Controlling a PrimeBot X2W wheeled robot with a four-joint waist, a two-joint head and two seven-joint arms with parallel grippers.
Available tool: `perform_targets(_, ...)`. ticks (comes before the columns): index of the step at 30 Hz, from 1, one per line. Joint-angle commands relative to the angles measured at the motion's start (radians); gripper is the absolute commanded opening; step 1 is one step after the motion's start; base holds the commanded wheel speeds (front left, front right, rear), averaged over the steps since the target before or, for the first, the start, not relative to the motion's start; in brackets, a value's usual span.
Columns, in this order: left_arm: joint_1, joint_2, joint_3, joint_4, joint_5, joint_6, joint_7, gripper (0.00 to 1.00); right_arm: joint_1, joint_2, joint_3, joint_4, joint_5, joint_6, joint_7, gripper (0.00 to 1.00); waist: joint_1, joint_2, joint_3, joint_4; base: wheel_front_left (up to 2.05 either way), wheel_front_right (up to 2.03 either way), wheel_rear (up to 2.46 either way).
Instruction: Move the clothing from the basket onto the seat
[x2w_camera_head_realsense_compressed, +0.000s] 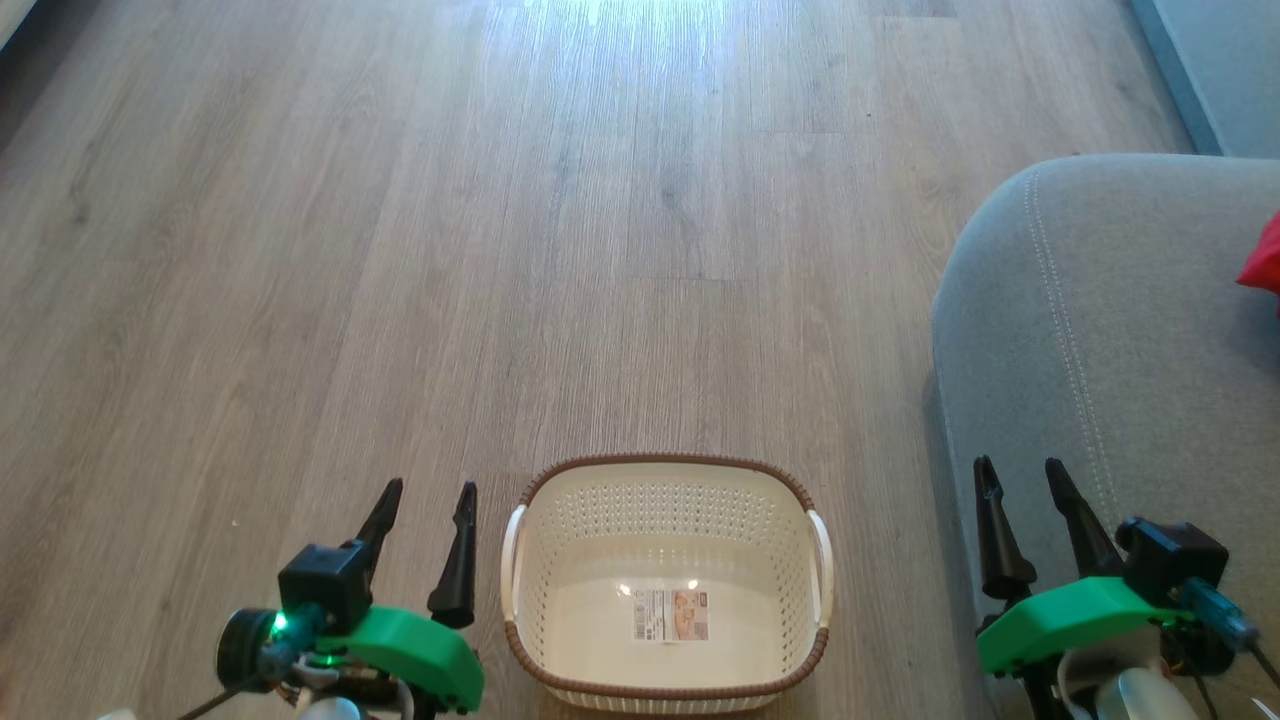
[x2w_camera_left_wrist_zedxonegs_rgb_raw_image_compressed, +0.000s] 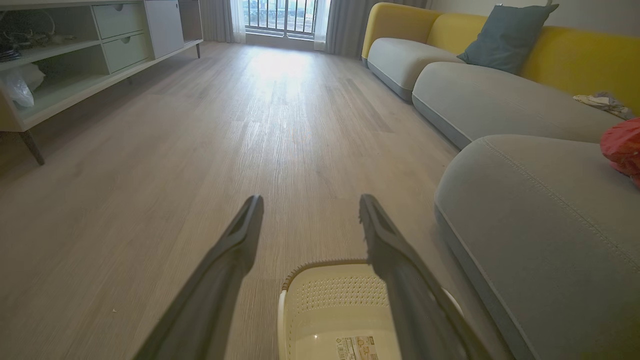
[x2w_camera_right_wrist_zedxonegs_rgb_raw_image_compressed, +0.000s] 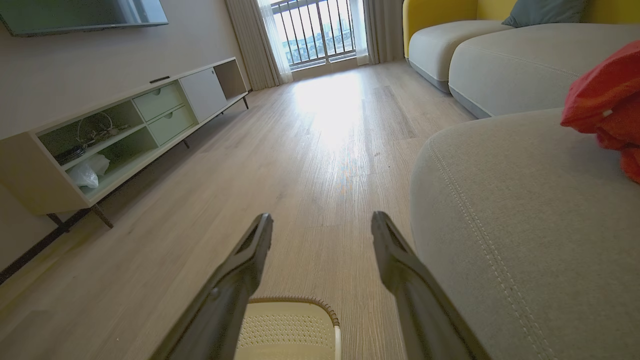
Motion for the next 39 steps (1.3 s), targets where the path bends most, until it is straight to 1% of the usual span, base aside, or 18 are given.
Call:
perform_targets(1,-0.024,0.003,0.038,-0.03,-0.016,-0.001,-0.01,1.0,-0.045,0.002,0.027,-0.029,-0.002,0.0,-0.009,1.0,0.0,0.0,0.0,0.0,0.0,0.0,0.0)
perform_targets(3,-0.024,0.003,0.038,-0.027,-0.024,-0.005,-0.01,1.0,-0.046,0.002,0.025,-0.027,0.001,0.0,-0.009,1.0,0.0,0.0,0.0,-0.001,0.0,0.0,0.0)
perform_targets(4,0.0,0.0,0.001,0.003,-0.02,-0.002,0.0,0.0,-0.001,0.001,0.0,0.001,0.002,0.0,0.0,0.0,0.0,0.0,0.0,-0.001,0.0,0.0,0.0)
perform_targets(9,0.028,0.0,-0.001,0.07,-0.03,-0.002,0.008,0.0,0.028,0.002,-0.001,0.067,0.012,0.0,0.005,0.0,0.0,0.0,0.0,-0.002,0.0,0.0,0.0)
perform_targets(39,-0.001,0.001,0.074,0.049,-0.358,-0.038,0.094,0.0,0.0,0.004,-0.024,0.03,0.324,0.0,0.092,0.0,0.0,0.0,0.007,-0.025,0.0,0.0,0.0)
